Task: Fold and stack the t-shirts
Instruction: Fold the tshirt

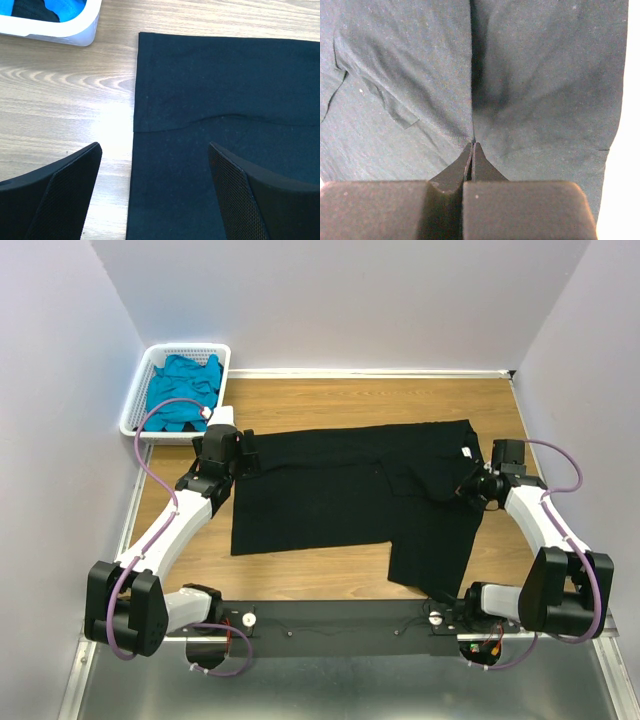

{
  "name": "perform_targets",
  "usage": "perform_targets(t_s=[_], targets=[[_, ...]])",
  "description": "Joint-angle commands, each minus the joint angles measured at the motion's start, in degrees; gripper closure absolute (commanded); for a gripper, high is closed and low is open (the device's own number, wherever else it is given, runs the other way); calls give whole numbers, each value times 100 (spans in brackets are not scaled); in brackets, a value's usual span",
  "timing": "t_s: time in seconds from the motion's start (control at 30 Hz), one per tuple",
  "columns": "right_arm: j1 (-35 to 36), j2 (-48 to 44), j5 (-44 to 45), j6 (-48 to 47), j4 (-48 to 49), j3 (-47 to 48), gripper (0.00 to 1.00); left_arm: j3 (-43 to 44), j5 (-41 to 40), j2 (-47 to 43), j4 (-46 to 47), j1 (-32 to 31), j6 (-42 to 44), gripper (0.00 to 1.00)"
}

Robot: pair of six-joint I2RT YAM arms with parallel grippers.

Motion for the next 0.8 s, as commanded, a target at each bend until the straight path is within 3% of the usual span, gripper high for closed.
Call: perform_targets(t_s=[0.0,0.77], targets=[[-47,-108,-105,130,-210,46,99,74,81,-81,125,22,40,6],[243,94,61,482,-113,-112,97,74,116,-81,124,31,57,6]])
